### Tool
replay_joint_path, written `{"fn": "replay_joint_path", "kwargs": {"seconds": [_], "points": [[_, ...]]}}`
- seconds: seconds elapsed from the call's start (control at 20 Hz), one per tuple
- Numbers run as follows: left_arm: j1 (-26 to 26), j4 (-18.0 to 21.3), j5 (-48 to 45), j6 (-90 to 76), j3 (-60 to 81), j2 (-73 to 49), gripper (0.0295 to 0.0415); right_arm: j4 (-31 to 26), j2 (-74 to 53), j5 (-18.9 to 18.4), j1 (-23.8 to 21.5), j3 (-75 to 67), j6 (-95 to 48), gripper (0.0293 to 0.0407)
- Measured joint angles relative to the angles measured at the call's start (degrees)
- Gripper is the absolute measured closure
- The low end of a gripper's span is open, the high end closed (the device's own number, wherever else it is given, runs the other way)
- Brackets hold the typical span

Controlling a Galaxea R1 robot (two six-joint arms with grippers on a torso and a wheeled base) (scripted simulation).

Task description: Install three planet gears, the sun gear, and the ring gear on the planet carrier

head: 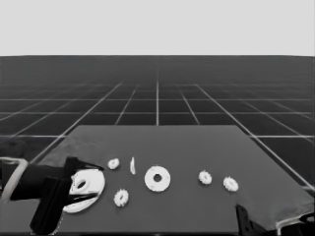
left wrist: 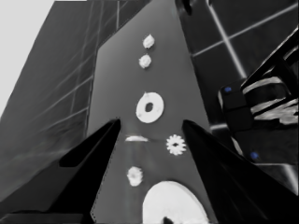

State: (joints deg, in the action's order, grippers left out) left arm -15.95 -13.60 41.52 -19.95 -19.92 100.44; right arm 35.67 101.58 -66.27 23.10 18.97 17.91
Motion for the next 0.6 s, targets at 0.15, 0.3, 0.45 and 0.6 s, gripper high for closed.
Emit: {"fn": "replay_joint_path", "kwargs": {"seconds": [0.15,0.3,0.45,0.6], "points": [[-2.93,-3.31,-2.19,-0.12,-3.22,0.10,0.0364,3.44,-0.63,-1.08,-2.24,2.58,0.15,0.0332],[-1.41,-9.17,53.48,84.76,-7.05,41.04,0.0308,4.13,-0.76,-1.29,-2.67,3.07,0.18,0.0316],[1.31,11.70,50.03,107.04,-25.75,42.33,0.0322,4.27,-0.78,-1.33,-2.76,3.17,0.19,0.0315],[2.24,15.73,48.72,109.35,-31.25,42.47,0.0326,4.30,-0.78,-1.34,-2.77,3.19,0.19,0.0315]]}}
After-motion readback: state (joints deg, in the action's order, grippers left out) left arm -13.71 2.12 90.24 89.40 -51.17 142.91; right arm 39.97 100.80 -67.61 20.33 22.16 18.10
